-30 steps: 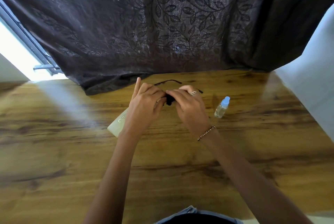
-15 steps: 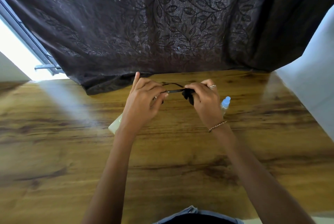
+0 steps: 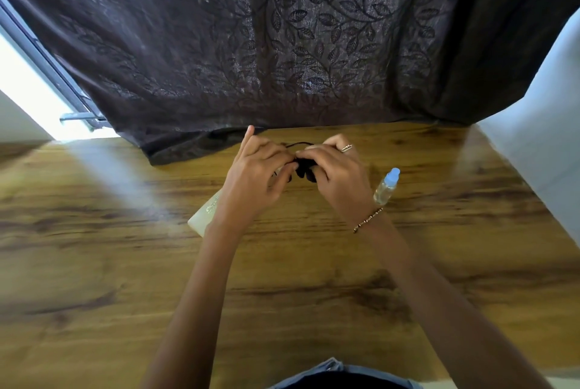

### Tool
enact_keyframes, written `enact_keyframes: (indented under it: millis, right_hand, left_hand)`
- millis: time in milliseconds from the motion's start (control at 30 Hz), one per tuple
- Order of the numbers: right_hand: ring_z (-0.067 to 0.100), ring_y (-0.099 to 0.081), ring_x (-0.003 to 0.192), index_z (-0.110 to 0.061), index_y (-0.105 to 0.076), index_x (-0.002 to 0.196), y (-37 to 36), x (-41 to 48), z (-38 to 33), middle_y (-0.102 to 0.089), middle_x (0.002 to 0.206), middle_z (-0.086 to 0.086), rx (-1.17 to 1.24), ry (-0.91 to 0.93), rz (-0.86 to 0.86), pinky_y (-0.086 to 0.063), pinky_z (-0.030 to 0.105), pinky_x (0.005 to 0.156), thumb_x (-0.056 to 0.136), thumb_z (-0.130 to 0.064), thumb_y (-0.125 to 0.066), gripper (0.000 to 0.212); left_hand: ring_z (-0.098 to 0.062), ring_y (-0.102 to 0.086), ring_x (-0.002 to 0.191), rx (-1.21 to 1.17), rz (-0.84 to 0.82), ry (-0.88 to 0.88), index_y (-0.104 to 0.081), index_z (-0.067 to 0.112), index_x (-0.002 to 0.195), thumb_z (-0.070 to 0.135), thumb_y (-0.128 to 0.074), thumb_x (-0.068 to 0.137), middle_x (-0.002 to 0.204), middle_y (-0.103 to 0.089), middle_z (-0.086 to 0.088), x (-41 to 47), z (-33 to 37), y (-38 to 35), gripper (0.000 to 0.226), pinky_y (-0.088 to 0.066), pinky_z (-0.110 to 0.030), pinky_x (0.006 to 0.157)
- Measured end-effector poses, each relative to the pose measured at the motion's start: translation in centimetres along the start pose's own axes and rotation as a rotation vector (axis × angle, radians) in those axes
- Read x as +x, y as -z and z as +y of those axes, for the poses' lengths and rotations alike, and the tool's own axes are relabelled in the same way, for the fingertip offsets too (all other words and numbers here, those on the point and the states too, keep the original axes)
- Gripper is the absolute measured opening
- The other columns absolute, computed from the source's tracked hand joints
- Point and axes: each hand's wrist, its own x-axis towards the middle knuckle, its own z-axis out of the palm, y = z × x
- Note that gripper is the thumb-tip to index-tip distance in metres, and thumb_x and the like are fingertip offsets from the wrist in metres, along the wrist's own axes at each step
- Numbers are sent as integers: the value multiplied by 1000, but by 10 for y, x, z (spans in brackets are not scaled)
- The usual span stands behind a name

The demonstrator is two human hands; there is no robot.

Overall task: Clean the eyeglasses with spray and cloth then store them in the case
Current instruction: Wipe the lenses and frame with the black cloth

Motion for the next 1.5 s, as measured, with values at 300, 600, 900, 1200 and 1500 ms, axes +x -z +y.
enact_keyframes:
  millis: [300,600,900,1200,1500]
  right_hand:
    - [21,-55,79,-6,-73,91,10,-3,28,-58,77,-16,61,-250,30,-51,38,67,78,-1,-52,25]
    - [14,-47,87,-6,-73,97,4,5,10,-73,93,1,34,-15,-61,-46,29,78,77,8,-60,28]
    - [19,-57,75,-10,-76,94,9,-1,43,-57,85,-5,41,-283,27,-47,25,70,74,8,-66,29]
    - [-2,-60,76,-15,-75,91,6,-20,49,-71,89,-2,239,-811,-58,-48,10,74,78,-8,-74,15]
    - [14,-65,96,-6,-70,102,-5,5,11,-71,99,7,1266,-1190,-242,-51,28,83,86,-11,-66,17]
  left_hand:
    - [-17,-54,100,-43,53,16,-72,8,96,27,-57,92,94,-69,1,-7,-13,10,25,-18,-44,118]
    - [-23,-57,96,-35,3,8,-72,6,92,24,-58,91,91,-69,-2,-3,-8,2,23,-23,-46,116]
    - [-13,-52,98,-59,96,28,-71,7,93,24,-58,92,93,-69,0,-13,-22,15,21,-16,-37,119]
    - [-17,-55,94,-40,211,140,-71,4,91,19,-59,91,91,-68,-4,-15,-29,26,18,-19,-40,117]
    - [-21,-57,98,193,71,-5,-72,11,97,25,-58,94,92,-69,1,-14,-8,6,20,-19,-42,119]
